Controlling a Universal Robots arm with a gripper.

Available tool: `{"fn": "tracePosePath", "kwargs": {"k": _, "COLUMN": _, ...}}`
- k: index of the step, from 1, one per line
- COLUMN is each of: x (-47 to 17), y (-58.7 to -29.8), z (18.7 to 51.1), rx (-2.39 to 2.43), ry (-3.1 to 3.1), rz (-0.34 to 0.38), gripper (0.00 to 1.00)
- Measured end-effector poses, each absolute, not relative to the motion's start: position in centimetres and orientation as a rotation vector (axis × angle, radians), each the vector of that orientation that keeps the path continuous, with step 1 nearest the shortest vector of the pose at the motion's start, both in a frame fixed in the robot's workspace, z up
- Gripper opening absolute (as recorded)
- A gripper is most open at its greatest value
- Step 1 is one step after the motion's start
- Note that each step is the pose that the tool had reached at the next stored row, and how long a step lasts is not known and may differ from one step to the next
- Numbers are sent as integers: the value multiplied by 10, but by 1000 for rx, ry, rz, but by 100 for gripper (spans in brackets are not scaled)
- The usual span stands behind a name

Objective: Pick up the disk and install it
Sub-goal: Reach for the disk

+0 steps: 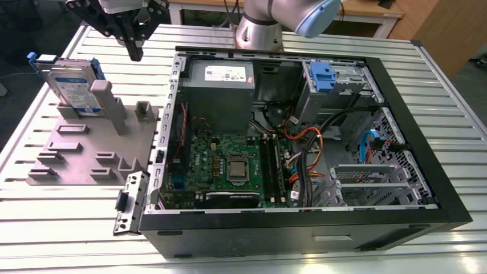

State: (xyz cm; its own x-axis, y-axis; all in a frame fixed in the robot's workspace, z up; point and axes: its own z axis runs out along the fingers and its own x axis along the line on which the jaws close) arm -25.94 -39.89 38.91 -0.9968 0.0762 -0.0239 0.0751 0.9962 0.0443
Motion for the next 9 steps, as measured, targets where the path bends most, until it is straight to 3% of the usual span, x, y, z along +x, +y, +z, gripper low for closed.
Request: {"fn": "tracePosePath", "kwargs": {"k": 9, "x": -262, "y": -399, "z": 389, "rx": 118, "ry": 3113, "rz": 68, "gripper": 11}}
